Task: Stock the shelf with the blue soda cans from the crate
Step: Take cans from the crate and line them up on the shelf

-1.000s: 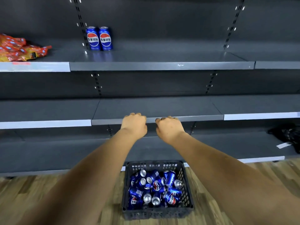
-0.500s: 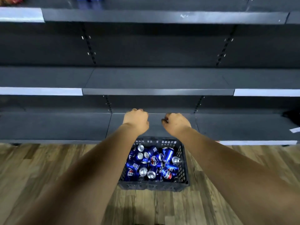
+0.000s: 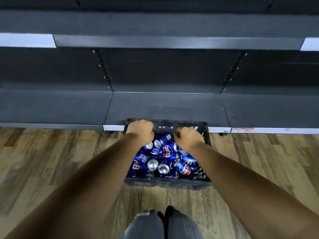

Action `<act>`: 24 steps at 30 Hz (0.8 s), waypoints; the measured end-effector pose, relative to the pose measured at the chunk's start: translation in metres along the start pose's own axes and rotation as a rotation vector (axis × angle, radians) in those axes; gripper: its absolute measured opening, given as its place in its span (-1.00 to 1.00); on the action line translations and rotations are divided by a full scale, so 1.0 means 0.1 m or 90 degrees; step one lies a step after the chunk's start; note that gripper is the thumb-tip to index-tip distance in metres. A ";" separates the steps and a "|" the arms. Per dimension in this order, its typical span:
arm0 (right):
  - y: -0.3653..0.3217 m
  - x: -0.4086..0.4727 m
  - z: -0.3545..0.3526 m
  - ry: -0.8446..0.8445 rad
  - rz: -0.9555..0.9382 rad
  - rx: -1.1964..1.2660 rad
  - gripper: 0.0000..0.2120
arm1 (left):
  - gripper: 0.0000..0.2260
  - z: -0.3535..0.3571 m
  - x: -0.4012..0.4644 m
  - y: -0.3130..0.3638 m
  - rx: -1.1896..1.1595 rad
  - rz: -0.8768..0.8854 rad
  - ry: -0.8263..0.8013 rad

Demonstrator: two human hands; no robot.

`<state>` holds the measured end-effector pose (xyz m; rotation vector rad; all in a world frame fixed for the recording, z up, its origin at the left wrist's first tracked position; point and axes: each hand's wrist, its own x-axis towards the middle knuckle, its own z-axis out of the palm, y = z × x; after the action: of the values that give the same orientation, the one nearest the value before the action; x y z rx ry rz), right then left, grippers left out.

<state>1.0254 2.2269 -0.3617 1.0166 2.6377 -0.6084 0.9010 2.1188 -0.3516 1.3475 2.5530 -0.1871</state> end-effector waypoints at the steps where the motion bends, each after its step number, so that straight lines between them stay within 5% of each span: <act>1: 0.05 0.11 0.16 -0.004 0.000 0.003 -0.71 | -0.77 0.16 0.09 -0.01 0.000 -0.002 -0.003; 13: 0.56 1.29 1.67 -0.023 0.052 0.060 -0.73 | -0.74 1.86 1.09 -0.03 0.007 0.006 -0.025; 24: 0.65 1.58 2.69 -0.223 0.271 0.216 -0.62 | -0.75 2.65 1.29 0.04 -0.083 -0.010 -0.072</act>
<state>0.9768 2.2363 -0.6764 1.3678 1.9757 -1.0363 0.8759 2.1633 -0.6416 1.2331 2.4378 -0.0954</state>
